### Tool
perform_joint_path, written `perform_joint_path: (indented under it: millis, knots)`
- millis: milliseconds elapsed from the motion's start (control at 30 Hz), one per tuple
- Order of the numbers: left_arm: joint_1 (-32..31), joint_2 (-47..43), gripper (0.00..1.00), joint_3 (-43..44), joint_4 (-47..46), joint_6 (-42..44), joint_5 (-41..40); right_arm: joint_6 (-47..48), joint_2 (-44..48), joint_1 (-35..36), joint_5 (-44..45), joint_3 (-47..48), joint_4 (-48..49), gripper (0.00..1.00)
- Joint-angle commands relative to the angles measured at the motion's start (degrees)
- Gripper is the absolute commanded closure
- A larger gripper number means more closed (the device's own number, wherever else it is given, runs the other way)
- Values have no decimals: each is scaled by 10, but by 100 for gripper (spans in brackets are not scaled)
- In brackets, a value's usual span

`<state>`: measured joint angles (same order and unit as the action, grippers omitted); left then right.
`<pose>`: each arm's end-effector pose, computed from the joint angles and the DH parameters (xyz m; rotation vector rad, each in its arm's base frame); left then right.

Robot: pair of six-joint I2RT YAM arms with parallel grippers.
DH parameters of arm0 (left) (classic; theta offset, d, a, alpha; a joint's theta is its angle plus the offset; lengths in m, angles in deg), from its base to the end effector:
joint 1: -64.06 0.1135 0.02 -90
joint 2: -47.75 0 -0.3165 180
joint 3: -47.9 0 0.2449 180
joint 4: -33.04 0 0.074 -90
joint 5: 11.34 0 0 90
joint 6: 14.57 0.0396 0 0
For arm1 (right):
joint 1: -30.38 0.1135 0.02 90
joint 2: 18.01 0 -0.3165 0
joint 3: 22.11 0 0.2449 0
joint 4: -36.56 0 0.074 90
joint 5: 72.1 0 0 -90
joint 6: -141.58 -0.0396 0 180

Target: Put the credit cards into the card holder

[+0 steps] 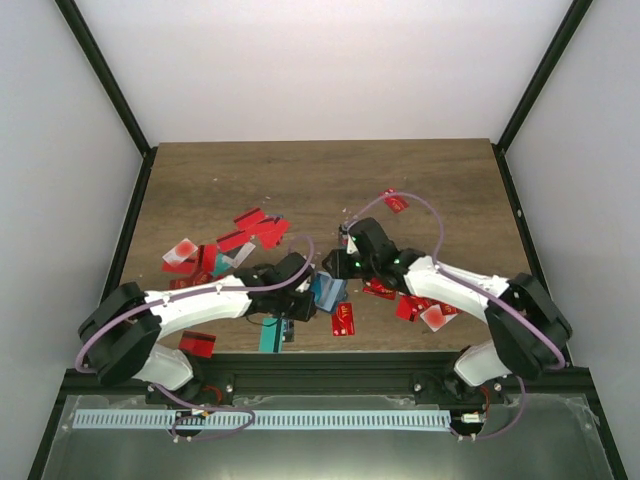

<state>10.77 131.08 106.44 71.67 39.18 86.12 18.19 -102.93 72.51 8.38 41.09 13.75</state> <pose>0.1491 -0.2085 0.2239 0.4641 2.8028 -0.6040 0.2182 0.2062 0.2588 -0.2767 2.4788 0.8037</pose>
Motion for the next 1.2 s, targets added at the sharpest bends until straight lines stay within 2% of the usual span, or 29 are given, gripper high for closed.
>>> perform_joint_path:
  millis: [0, 167, 467, 900, 1167]
  knots:
    - [-2, -19, 73, 21, 21, -6, 2, -112, 40, 0, -65, -69, 35, 62]
    - [5, 22, 75, 65, 33, 15, -52, -176, 53, 0, -105, -123, 111, 61]
    - [18, 97, 79, 95, 23, 40, -89, -217, -2, 0, -125, -146, 168, 60]
    - [38, 105, 83, 86, 25, 61, -133, -215, -15, 0, -91, -140, 143, 60]
    - [39, 138, 84, 83, -5, 70, -111, -208, -3, 0, -65, -140, 114, 60]
